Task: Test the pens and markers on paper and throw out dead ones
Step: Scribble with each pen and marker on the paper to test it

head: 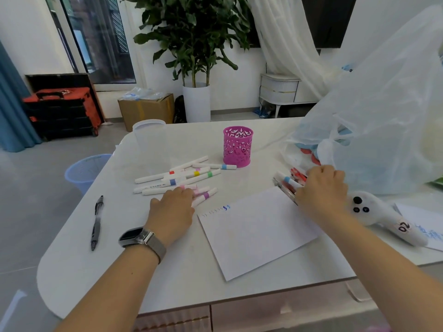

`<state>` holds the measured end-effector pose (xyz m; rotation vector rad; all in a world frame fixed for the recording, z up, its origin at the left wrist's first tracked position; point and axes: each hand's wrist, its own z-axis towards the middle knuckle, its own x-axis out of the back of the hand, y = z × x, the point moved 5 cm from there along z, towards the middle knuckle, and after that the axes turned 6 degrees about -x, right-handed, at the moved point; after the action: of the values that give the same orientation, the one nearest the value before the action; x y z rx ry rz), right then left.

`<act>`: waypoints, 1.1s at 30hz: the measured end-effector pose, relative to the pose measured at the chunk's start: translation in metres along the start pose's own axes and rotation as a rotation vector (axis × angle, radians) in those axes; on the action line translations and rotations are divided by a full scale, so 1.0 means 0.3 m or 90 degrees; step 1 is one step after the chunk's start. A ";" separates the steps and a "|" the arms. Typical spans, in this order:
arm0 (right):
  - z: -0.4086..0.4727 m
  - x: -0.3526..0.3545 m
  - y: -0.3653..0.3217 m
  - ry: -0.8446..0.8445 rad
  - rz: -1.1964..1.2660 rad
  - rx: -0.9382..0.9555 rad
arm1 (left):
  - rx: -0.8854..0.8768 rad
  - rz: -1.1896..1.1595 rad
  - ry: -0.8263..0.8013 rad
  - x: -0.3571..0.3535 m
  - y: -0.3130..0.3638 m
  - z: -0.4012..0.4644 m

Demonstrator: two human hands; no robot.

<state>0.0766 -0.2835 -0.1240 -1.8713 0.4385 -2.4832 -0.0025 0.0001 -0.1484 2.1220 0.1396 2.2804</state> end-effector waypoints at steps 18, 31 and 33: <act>-0.285 -0.049 -0.332 -0.098 0.125 0.531 | -0.008 -0.178 0.047 0.024 0.101 -0.037; -0.212 -0.051 -0.276 -0.206 0.287 0.368 | -0.108 -0.042 0.190 0.093 0.128 -0.039; -0.207 -0.039 -0.279 -0.323 0.486 0.258 | -0.113 -0.098 0.223 0.135 0.141 -0.043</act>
<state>0.0353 -0.1875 -0.1319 -1.6485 0.4640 -1.4302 -0.0163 -0.0395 -0.1055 1.5603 0.0975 2.4436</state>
